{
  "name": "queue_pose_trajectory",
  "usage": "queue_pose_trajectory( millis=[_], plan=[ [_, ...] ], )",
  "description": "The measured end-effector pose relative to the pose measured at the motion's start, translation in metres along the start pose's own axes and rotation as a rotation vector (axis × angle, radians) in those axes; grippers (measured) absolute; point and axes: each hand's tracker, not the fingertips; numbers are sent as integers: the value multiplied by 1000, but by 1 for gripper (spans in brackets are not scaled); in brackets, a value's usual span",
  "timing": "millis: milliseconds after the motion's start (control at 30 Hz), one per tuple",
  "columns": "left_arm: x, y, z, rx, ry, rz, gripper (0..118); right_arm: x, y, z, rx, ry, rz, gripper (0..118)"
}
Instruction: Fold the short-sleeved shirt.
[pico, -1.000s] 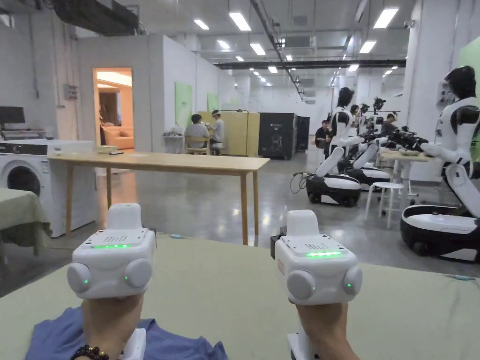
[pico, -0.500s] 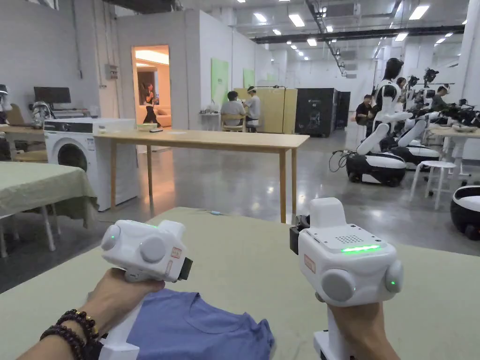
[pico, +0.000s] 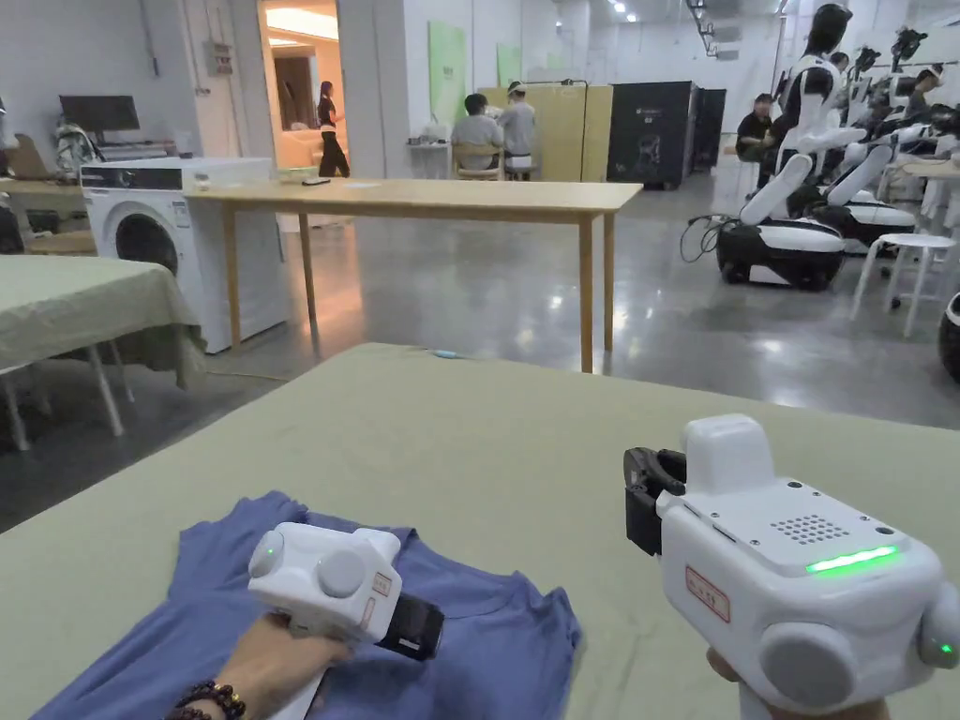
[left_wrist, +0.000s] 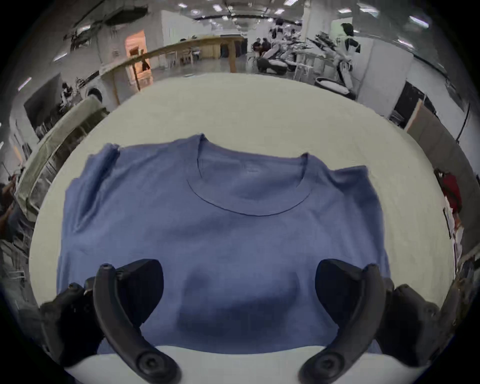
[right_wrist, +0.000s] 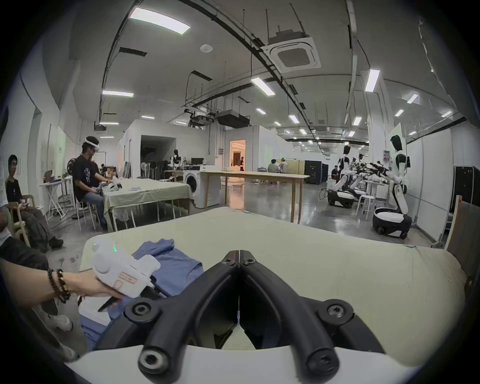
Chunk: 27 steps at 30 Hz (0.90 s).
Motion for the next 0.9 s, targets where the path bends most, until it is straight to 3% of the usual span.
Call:
queue_pose_trajectory(
  millis=[200, 267, 300, 400, 500, 567, 900],
  plan=[
    [5, -9, -41, -52, 55, -46, 115, -3, -11, -6, -29, 15, -13, 0],
    [4, -11, -35, -11, 59, -8, 107, -5, -11, -6, -37, 14, -6, 0],
    [5, -12, -33, -12, 53, -12, 95, -5, -12, -5, -37, 17, -4, 0],
    [1, -10, -22, 40, 14, -34, 46, -6, -12, -3, -39, 18, -11, 0],
    [1, -9, -16, 39, 50, -70, 32, -7, -11, -2, -45, 24, -37, 0],
    [-1, -9, -16, 28, 115, -99, 4, -7, -13, -2, -46, 23, -37, 0],
    [5, 0, 28, 232, 43, -29, 1, 3, -8, 12, -35, 0, -32, 0]
  ],
)
